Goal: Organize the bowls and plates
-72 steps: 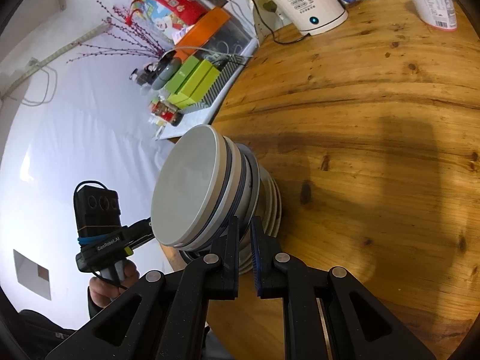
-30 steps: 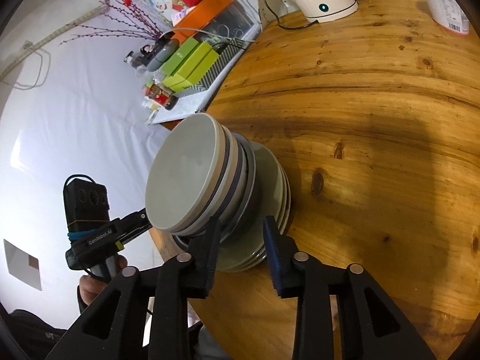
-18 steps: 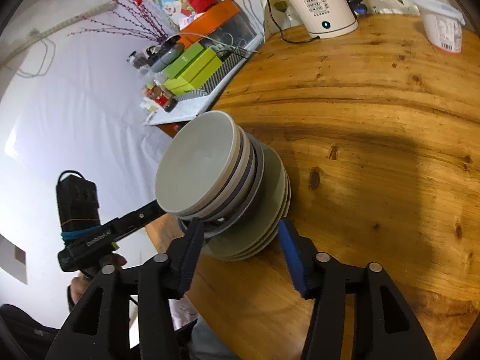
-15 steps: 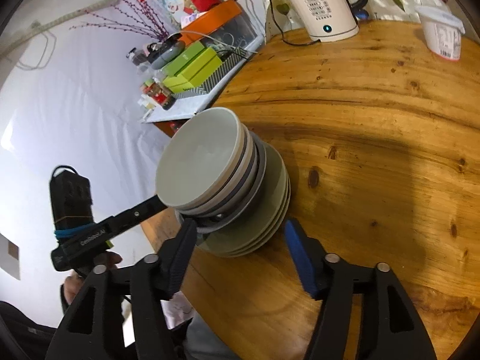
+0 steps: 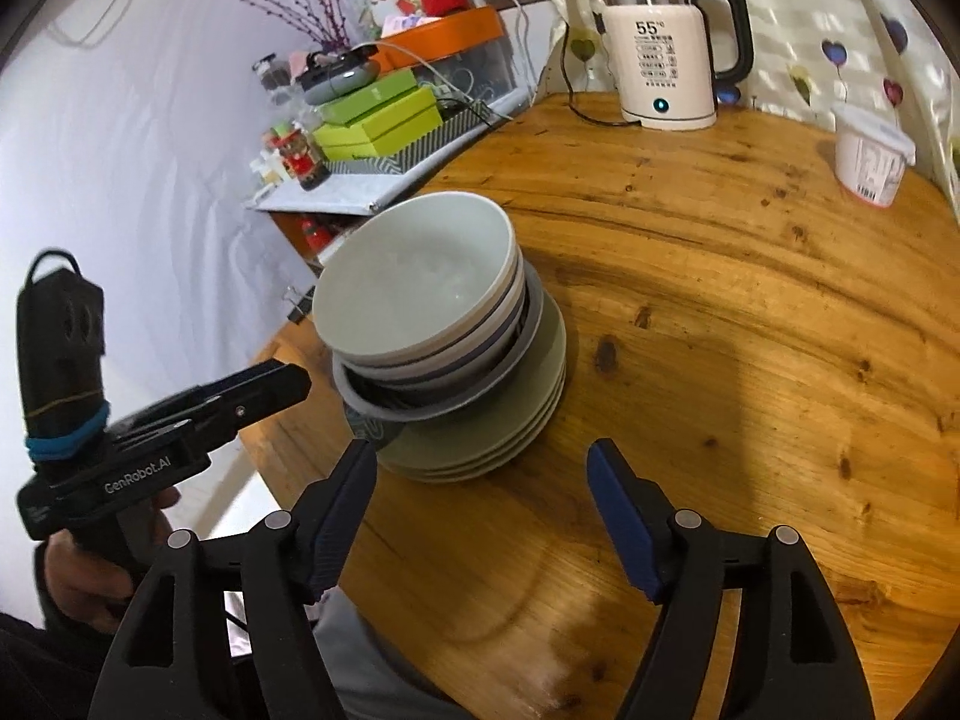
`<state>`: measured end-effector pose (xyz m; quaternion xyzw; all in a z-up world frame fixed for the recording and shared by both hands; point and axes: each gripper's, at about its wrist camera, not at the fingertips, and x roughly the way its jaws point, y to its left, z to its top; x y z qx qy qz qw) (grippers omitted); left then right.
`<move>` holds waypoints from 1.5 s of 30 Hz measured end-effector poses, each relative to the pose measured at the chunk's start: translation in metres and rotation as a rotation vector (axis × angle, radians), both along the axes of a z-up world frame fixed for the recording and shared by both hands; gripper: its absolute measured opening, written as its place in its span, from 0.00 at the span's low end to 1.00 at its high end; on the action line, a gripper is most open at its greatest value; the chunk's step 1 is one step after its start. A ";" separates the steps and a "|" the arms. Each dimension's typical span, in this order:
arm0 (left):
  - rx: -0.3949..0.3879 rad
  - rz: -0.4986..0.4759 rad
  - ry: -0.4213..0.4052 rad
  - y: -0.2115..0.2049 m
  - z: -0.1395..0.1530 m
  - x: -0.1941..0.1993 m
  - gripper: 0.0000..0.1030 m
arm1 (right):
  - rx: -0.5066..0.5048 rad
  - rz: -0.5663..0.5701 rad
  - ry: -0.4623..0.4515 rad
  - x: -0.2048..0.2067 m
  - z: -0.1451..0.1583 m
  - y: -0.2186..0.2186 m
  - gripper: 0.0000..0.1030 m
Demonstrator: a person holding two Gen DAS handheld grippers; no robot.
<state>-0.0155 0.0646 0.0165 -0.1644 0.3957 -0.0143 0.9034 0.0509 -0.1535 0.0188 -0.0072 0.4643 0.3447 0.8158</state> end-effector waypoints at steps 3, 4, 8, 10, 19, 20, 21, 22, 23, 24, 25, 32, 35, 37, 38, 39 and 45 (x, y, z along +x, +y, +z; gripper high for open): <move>0.043 0.018 0.024 -0.004 -0.002 -0.001 0.49 | -0.025 0.005 -0.020 -0.004 0.000 0.003 0.72; 0.053 0.022 0.030 -0.005 -0.003 -0.001 0.49 | -0.029 0.007 -0.023 -0.005 0.000 0.004 0.72; 0.086 0.043 0.063 -0.007 -0.007 0.000 0.49 | -0.051 0.023 -0.038 -0.010 -0.002 0.009 0.73; 0.089 0.047 0.070 -0.008 -0.010 0.000 0.49 | -0.059 0.031 -0.041 -0.012 -0.003 0.010 0.73; 0.145 0.062 0.097 -0.018 -0.013 0.001 0.49 | -0.078 0.045 -0.041 -0.014 -0.008 0.017 0.74; 0.152 0.062 0.097 -0.019 -0.013 0.001 0.49 | -0.080 0.045 -0.040 -0.014 -0.009 0.017 0.74; 0.140 0.056 0.095 -0.019 -0.013 0.001 0.49 | -0.081 0.045 -0.039 -0.014 -0.009 0.018 0.74; 0.126 0.051 0.094 -0.018 -0.014 0.001 0.49 | -0.081 0.045 -0.037 -0.013 -0.009 0.018 0.74; 0.117 0.049 0.095 -0.018 -0.014 0.001 0.49 | -0.082 0.045 -0.035 -0.013 -0.010 0.019 0.74; 0.115 0.048 0.095 -0.018 -0.015 0.001 0.49 | -0.083 0.044 -0.034 -0.013 -0.011 0.019 0.74; 0.119 0.050 0.096 -0.018 -0.015 0.002 0.49 | -0.084 0.044 -0.034 -0.013 -0.011 0.019 0.74; 0.155 0.053 0.101 -0.024 -0.016 0.004 0.49 | -0.089 0.049 -0.030 -0.011 -0.014 0.020 0.75; 0.154 0.047 0.102 -0.025 -0.017 0.006 0.49 | -0.091 0.052 -0.025 -0.010 -0.016 0.021 0.75; 0.163 0.051 0.104 -0.026 -0.017 0.006 0.49 | -0.091 0.052 -0.022 -0.009 -0.017 0.021 0.75; 0.168 0.053 0.105 -0.026 -0.017 0.007 0.49 | -0.091 0.053 -0.021 -0.009 -0.017 0.021 0.75; 0.172 0.055 0.104 -0.026 -0.017 0.007 0.49 | -0.091 0.053 -0.021 -0.009 -0.018 0.021 0.75; 0.163 0.054 0.116 -0.027 -0.019 0.011 0.49 | -0.091 0.051 -0.015 -0.008 -0.019 0.021 0.76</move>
